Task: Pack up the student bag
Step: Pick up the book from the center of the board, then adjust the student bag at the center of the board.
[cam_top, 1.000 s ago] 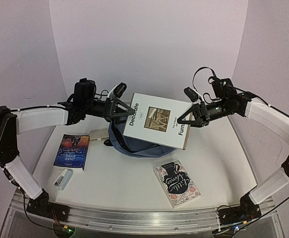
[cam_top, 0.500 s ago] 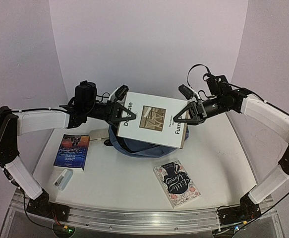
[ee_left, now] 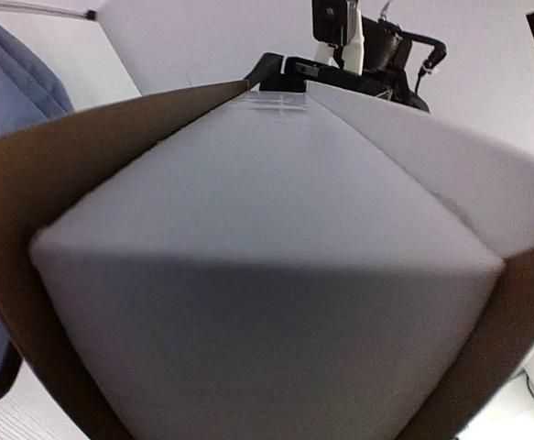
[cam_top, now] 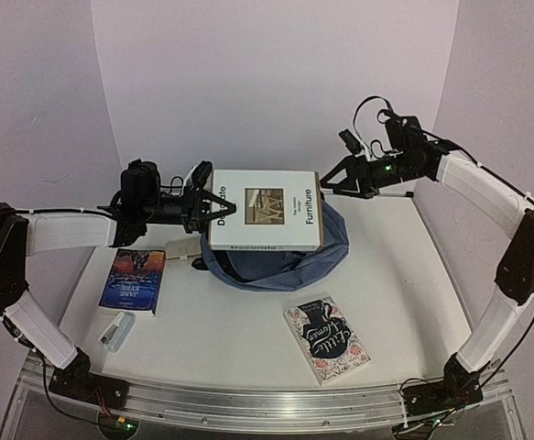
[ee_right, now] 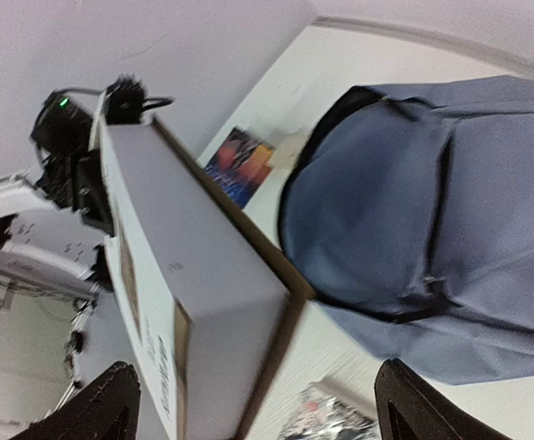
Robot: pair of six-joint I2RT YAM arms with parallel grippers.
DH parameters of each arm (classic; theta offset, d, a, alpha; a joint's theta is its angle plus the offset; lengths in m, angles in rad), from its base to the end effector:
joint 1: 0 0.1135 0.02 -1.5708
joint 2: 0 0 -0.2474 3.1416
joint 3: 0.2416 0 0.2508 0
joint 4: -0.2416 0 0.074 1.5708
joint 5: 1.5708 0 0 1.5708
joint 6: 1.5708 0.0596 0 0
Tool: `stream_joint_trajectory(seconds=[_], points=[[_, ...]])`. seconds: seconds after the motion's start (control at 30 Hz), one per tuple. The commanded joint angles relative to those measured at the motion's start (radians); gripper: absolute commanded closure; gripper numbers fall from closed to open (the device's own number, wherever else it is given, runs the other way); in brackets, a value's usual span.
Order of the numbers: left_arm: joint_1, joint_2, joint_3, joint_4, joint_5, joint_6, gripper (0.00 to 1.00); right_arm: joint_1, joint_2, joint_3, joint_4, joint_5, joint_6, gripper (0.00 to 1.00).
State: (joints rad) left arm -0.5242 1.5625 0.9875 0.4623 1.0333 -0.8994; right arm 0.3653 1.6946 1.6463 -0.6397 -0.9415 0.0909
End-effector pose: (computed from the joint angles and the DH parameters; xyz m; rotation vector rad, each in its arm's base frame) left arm 0.2850 -0.2239 0.2671 0.5663 1.9546 -1.8394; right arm 0.3386 0.1811 0.3379 -0.8109 2.0712 1.3031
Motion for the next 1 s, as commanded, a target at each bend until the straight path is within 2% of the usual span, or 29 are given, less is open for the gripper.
stream_joint_trajectory(seconds=[0.0,0.13,0.27,0.43,0.57,0.63,0.7,0.83,0.97], points=[[0.044,-0.075,-0.041,0.104,-0.162,-0.09,0.87,-0.018,0.099,0.126,0.021,0.336,-0.041,0.11],[0.053,-0.127,-0.055,0.015,-0.271,-0.072,0.87,-0.018,0.243,0.238,0.022,0.587,-0.061,0.12],[0.054,-0.179,-0.068,-0.036,-0.31,-0.054,0.87,-0.018,0.404,0.333,0.022,0.729,-0.117,0.14],[0.055,-0.243,-0.076,-0.134,-0.36,-0.02,0.87,-0.018,0.578,0.447,0.023,0.853,-0.152,0.15],[0.055,-0.271,-0.1,-0.152,-0.382,-0.022,0.87,-0.018,0.676,0.505,0.024,0.905,-0.158,0.15],[0.055,-0.278,-0.109,-0.157,-0.394,-0.025,0.87,-0.02,0.706,0.511,0.024,0.93,-0.166,0.18],[0.054,-0.282,-0.118,-0.161,-0.405,-0.027,0.88,-0.03,0.724,0.507,0.023,0.936,-0.166,0.25],[0.055,-0.27,-0.104,-0.208,-0.434,-0.023,0.88,-0.106,0.731,0.473,0.017,0.849,-0.082,0.47],[0.054,-0.253,-0.094,-0.215,-0.437,-0.018,0.89,-0.194,0.697,0.402,0.014,0.746,-0.053,0.87]])
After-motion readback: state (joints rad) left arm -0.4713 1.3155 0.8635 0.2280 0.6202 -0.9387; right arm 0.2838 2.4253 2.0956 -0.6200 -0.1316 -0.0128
